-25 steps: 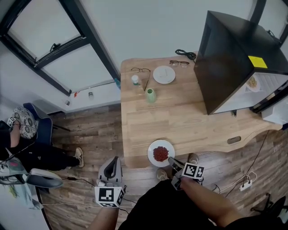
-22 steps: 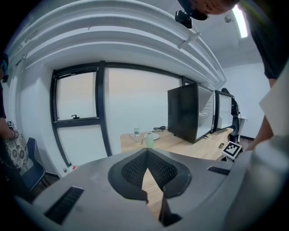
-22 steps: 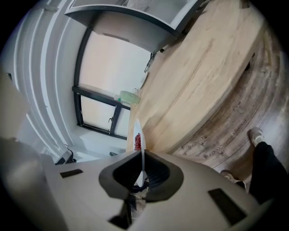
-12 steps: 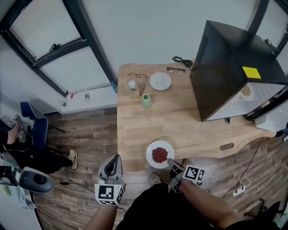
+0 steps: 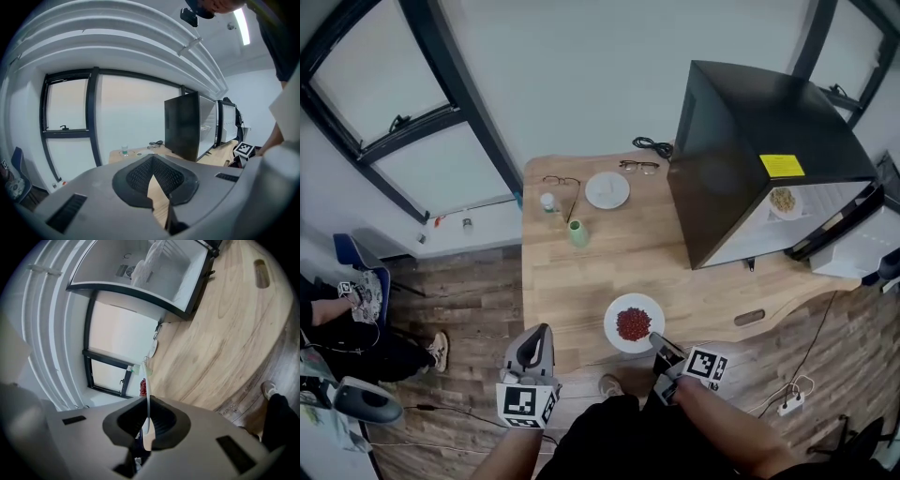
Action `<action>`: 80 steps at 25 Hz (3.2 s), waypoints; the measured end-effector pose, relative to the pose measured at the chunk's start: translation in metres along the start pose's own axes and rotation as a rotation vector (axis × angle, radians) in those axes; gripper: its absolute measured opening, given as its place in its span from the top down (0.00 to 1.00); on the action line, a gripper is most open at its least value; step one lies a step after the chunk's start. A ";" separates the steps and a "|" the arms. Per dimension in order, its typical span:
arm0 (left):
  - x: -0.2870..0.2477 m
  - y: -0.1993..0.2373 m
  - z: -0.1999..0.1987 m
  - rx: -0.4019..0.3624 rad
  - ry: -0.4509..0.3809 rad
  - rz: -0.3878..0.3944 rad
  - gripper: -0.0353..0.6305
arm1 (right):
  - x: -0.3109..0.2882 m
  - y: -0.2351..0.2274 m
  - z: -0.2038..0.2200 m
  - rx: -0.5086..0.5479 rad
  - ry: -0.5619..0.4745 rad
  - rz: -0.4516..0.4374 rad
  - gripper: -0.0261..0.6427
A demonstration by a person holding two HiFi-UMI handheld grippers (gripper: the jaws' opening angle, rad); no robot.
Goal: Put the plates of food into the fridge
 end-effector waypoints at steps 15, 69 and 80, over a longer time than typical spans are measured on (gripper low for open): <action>-0.069 -0.063 -0.022 -0.015 -0.033 0.084 0.94 | 0.048 -0.025 -0.094 -0.017 -0.109 0.019 0.92; -0.194 -0.159 -0.050 -0.094 -0.008 0.007 0.94 | 0.019 -0.108 -0.302 -0.077 -0.208 0.048 0.92; -0.197 -0.168 -0.045 -0.065 0.005 -0.036 0.94 | -0.008 -0.110 -0.321 -0.063 -0.183 0.060 0.92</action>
Point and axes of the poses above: the fingertips, and each gripper's own axes: x backward along the fingers, y to its left, z out of its underside, the point moved 9 cm from there along x, backward along the fingers, and after that the axes turned 13 degrees about -y, right-handed, at the moved point
